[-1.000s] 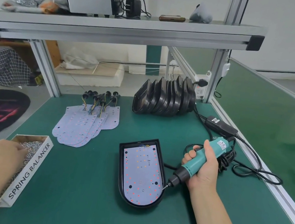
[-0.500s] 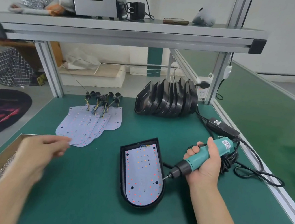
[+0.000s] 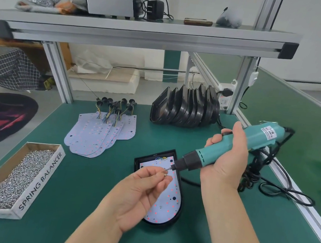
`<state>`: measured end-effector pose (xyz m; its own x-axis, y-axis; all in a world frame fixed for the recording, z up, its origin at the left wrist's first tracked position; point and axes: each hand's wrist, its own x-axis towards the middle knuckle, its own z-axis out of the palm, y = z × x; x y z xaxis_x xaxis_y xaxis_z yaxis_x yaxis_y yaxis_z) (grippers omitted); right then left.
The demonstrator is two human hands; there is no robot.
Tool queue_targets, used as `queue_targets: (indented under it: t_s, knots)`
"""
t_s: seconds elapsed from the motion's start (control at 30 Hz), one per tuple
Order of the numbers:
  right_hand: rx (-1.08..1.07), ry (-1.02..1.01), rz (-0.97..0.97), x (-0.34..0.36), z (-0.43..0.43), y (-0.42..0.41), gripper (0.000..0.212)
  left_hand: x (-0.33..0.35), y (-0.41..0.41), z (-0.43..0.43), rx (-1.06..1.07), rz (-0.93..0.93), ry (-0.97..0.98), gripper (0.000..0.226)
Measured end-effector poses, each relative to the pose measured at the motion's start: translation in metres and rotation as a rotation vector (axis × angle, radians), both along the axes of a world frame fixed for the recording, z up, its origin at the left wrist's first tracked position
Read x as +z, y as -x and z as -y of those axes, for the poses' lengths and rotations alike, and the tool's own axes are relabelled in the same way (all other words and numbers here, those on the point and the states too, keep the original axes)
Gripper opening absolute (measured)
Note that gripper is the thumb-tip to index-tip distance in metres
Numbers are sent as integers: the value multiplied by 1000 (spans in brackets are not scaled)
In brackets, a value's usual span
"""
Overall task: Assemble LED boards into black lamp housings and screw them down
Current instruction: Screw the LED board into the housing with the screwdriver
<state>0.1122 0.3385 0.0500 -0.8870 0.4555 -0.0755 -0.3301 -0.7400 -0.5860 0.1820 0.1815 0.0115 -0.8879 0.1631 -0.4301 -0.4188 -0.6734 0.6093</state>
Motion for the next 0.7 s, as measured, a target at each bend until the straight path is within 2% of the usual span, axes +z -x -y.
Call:
queue_targets:
  t_s: [0.13,0.27,0.53,0.63,0.7]
  knots:
    - [-6,4,-29,6,3,-5,35,2,0,2,21,11,-28,12]
    - [-26,-9,-18,7,2,-5,25,2,-1,5,28,8,-48,12]
    - [-37,-22,-1,6,3,-6,23,1,-2,4,34,-28,-35,12]
    - [-41,-54,0,6,4,-6,24,-3,-3,2,90,-103,42,12]
    - [-55,-91,10,5,6,-6,26,-5,-5,0,160,-215,214,13]
